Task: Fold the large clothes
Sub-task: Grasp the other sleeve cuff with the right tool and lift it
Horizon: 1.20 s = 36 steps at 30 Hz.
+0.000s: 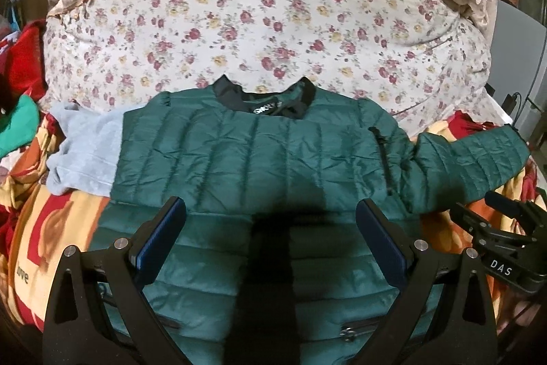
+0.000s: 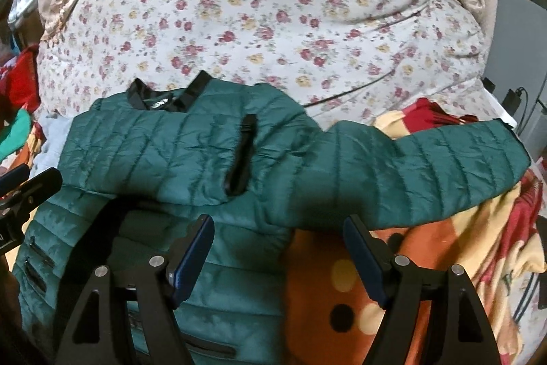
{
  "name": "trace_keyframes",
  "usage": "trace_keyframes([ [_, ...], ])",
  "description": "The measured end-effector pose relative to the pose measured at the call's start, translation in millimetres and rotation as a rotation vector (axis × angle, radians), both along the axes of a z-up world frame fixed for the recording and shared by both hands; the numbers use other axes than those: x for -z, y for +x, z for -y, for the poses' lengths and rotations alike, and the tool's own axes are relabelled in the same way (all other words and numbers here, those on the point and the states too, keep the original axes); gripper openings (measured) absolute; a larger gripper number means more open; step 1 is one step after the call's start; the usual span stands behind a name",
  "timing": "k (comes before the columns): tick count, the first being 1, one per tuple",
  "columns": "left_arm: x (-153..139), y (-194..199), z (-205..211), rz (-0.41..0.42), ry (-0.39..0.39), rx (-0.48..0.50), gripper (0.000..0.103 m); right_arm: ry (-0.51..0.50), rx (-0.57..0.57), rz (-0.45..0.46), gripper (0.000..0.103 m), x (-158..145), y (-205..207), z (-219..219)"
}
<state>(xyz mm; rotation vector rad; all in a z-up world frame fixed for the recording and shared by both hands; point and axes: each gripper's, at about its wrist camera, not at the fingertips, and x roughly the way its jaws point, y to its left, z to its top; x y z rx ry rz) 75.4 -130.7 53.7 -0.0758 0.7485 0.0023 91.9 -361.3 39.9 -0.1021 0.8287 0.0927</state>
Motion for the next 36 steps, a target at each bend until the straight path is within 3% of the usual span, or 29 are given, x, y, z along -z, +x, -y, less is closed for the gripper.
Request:
trace_keyframes([
  [14,12.5,19.9,20.7,-0.024,0.002,0.009,0.100,-0.009,0.091,-0.021,0.076,8.1,18.9,57.4],
  [22,23.3,31.3,11.4,-0.054,-0.041,-0.009,0.100,-0.030,0.153,-0.014,0.076,12.9,37.4,89.0],
  [31,30.6,38.9,0.7,-0.066,-0.063,-0.025,0.100,-0.090,0.301,0.003,0.076,10.1,66.7,149.0],
  [36,33.2,42.4,-6.1,-0.072,-0.076,-0.035,0.100,-0.058,0.409,0.000,0.076,7.0,79.8,189.6],
])
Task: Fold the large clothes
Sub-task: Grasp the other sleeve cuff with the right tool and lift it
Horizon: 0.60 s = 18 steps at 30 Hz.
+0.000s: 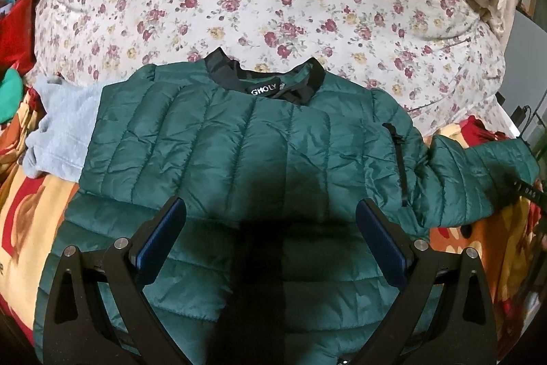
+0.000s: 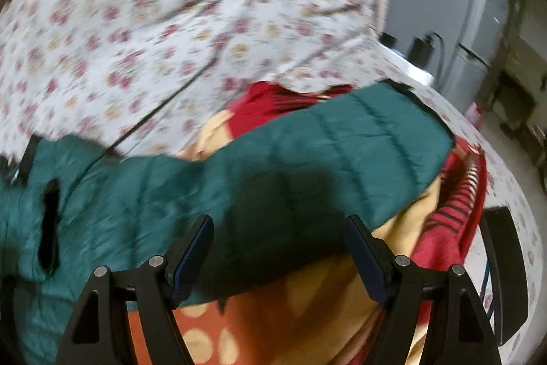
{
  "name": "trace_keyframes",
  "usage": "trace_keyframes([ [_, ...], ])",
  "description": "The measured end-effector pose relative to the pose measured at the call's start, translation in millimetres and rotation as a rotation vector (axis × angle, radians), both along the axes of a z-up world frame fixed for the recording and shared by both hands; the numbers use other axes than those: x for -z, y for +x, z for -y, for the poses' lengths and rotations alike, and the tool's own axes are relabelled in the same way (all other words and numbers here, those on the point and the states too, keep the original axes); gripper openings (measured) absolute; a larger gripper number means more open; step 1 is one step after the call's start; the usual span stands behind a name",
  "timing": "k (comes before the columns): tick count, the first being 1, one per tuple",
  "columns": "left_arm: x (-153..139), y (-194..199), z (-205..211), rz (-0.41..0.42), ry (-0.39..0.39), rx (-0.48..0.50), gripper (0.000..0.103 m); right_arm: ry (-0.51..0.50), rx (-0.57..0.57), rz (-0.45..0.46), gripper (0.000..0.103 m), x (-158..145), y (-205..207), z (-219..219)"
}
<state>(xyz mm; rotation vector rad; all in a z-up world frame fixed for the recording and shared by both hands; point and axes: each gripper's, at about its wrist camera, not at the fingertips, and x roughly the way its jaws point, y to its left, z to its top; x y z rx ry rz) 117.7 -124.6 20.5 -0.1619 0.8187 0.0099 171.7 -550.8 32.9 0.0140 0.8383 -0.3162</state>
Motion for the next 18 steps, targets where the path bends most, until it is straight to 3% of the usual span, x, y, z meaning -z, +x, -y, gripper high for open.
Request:
trace_keyframes([
  [5,-1.0,2.8,-8.4,0.008,-0.008,-0.015,0.100,0.070,0.112,0.003,0.076,-0.7,-5.9,30.1],
  [8,1.3,5.5,-13.2,0.000,-0.025,-0.027,0.100,0.079,0.142,0.013,0.084,0.0,-7.6,38.5],
  [15,4.6,5.0,-19.9,-0.002,0.007,-0.033,0.100,0.143,0.206,0.032,0.083,8.6,23.5,75.9],
  [17,5.1,5.8,-23.7,-0.003,0.018,-0.039,0.100,0.208,0.211,0.063,0.070,12.6,26.1,87.5],
  [18,5.2,6.4,-26.4,-0.004,0.019,-0.044,0.100,0.202,0.214,0.082,0.054,10.4,25.0,88.1],
])
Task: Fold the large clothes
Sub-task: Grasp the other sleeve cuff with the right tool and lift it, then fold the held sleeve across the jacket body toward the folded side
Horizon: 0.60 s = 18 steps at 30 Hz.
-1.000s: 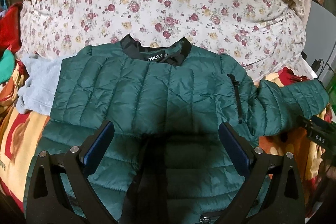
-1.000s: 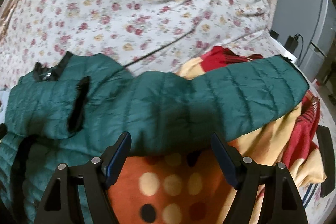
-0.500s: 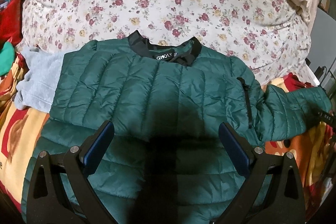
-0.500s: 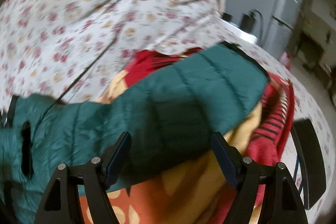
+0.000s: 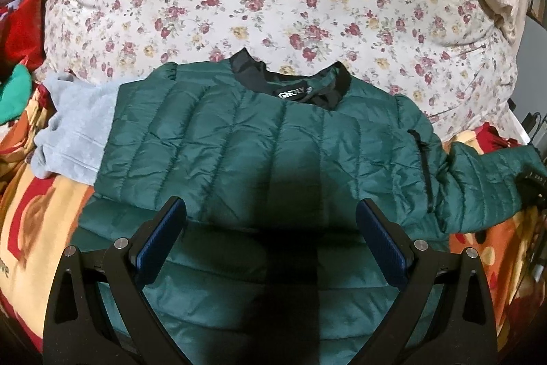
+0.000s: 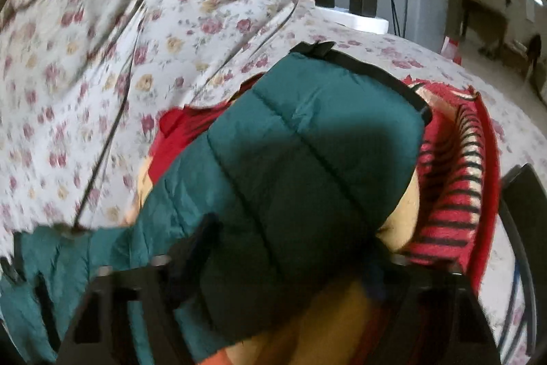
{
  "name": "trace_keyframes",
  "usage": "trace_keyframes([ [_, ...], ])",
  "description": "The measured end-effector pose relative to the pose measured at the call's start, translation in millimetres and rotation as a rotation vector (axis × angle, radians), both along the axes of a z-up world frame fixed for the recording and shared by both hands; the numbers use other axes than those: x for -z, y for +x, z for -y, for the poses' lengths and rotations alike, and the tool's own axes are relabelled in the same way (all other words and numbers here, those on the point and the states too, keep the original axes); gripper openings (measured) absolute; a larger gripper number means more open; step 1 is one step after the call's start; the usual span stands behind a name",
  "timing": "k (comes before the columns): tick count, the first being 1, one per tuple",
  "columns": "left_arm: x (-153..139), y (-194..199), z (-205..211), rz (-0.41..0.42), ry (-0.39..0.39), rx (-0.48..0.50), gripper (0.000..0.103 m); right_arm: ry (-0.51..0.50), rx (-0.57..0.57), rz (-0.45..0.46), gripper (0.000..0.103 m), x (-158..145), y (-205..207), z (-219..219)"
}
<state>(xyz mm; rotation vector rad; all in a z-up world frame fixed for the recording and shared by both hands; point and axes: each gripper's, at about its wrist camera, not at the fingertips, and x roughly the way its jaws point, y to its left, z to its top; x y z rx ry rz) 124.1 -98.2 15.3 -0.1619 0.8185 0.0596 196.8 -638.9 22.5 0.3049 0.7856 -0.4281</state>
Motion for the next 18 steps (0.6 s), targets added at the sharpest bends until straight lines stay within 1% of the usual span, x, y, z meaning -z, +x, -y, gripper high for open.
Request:
trace_keyframes([
  [1,0.3,0.5,-2.6,0.000,-0.002,-0.005,0.100,0.004,-0.011,0.013,0.033,-3.0,-1.2,-1.2],
  [3,0.3,1.2,-8.1,0.000,-0.013,-0.016,0.100,0.039,-0.052,0.036,0.017,-9.5,-4.2,-7.2],
  [5,0.0,1.0,-11.9,-0.001,-0.026,-0.024,0.100,0.056,-0.108,0.069,0.015,-20.9,-9.1,-19.8],
  [7,-1.1,0.4,-13.9,-0.002,-0.034,-0.024,0.100,0.061,-0.185,0.109,0.014,-38.4,-14.3,-40.1],
  [9,-3.6,-2.0,-14.5,0.004,-0.030,-0.018,0.100,0.067,-0.256,0.144,0.014,-55.8,-18.6,-59.6],
  [11,-7.5,-5.2,-16.1,0.015,-0.021,-0.013,0.100,0.065,-0.330,0.173,0.014,-65.9,-21.6,-82.3],
  [15,-14.7,-9.9,-23.7,0.031,-0.014,-0.017,0.100,0.063,-0.463,0.178,0.014,-69.9,-20.8,-134.4],
  [18,-19.3,-13.6,-32.6,0.038,-0.009,-0.025,0.100,0.071,-0.538,0.155,0.011,-61.3,-17.5,-172.7],
])
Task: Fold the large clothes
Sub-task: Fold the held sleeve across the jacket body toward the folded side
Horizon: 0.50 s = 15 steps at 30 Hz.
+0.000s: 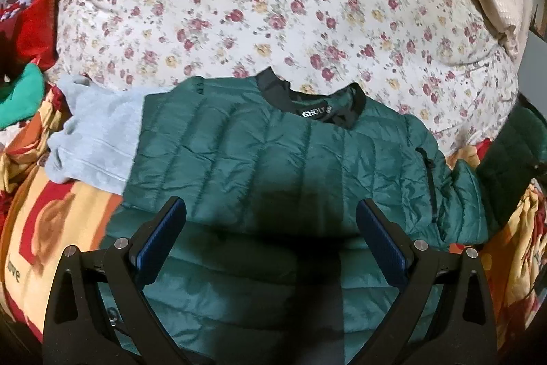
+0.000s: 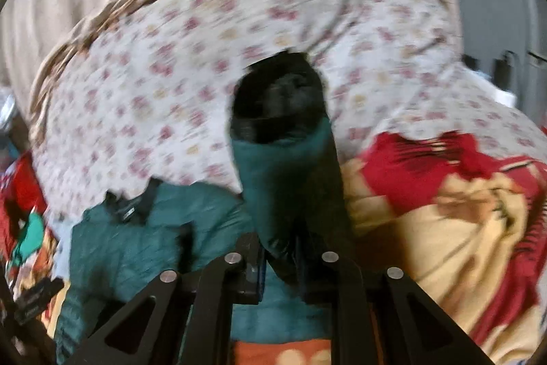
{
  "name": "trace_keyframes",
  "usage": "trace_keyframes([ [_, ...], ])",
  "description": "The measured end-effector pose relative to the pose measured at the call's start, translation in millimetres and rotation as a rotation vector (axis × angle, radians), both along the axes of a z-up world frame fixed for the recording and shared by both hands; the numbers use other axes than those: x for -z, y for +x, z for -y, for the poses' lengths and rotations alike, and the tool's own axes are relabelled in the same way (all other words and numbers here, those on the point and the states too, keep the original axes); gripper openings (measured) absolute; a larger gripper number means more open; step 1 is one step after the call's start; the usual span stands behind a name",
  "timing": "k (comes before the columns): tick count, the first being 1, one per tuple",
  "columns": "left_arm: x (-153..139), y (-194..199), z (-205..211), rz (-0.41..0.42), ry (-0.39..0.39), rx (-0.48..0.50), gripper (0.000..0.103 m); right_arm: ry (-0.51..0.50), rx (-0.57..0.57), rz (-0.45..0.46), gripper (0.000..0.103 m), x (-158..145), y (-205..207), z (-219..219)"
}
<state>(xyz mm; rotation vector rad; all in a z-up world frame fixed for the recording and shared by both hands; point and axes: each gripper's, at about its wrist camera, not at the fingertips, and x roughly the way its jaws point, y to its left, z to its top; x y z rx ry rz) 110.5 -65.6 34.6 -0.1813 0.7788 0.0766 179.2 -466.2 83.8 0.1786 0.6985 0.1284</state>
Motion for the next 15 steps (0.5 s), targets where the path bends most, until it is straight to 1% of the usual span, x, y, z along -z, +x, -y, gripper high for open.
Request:
trace_keyframes([
  [4,-5.2,-5.3,-13.6,0.014,0.035,-0.018,0.100,-0.007,-0.096,-0.025,0.011,18.0,1.1,-50.1],
  [7,-5.7,-6.8,-23.8,0.014,0.045,-0.034,0.100,-0.012,-0.171,-0.058,0.011,35.9,3.1,-91.8],
  [13,1.1,-9.9,-46.0,0.004,0.037,-0.067,0.100,-0.029,-0.283,-0.112,0.011,65.8,5.0,-161.0],
  [15,4.8,-10.7,-53.5,-0.003,0.030,-0.079,0.100,-0.031,-0.305,-0.131,0.011,75.7,5.9,-177.0],
])
